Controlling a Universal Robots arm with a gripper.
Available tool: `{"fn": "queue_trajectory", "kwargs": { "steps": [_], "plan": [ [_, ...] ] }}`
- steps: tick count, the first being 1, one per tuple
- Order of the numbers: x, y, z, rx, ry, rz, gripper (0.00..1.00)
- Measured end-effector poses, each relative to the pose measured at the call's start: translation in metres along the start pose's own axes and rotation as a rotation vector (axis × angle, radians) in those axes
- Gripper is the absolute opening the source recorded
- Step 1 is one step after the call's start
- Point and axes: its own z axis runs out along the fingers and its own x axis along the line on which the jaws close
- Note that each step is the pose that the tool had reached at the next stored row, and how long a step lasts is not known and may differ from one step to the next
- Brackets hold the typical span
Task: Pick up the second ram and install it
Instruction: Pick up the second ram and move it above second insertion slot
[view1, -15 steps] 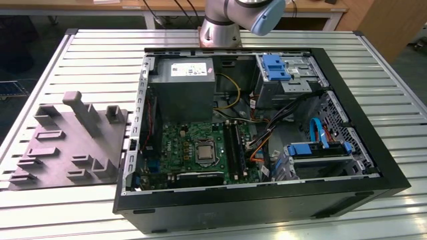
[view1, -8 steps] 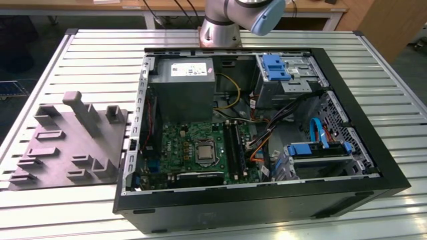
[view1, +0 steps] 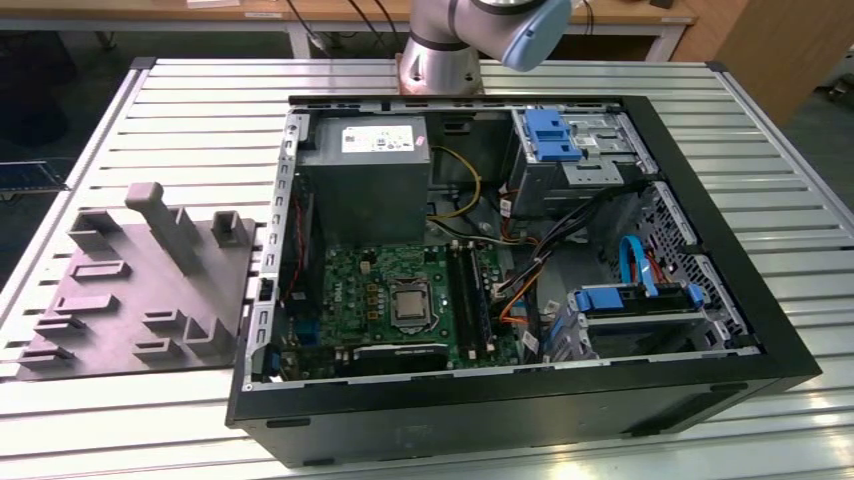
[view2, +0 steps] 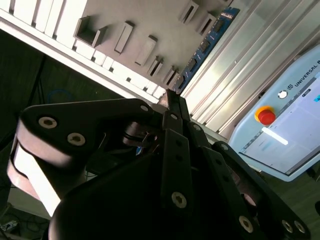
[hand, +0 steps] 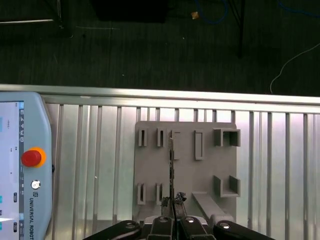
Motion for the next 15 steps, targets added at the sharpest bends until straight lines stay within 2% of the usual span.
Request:
{"fn": "queue_trajectory", "kwargs": {
  "steps": [15],
  "plan": [
    [0.0008,-0.0400,-0.0016,-0.0036,-0.0001,0.000,0.12]
  ]
}}
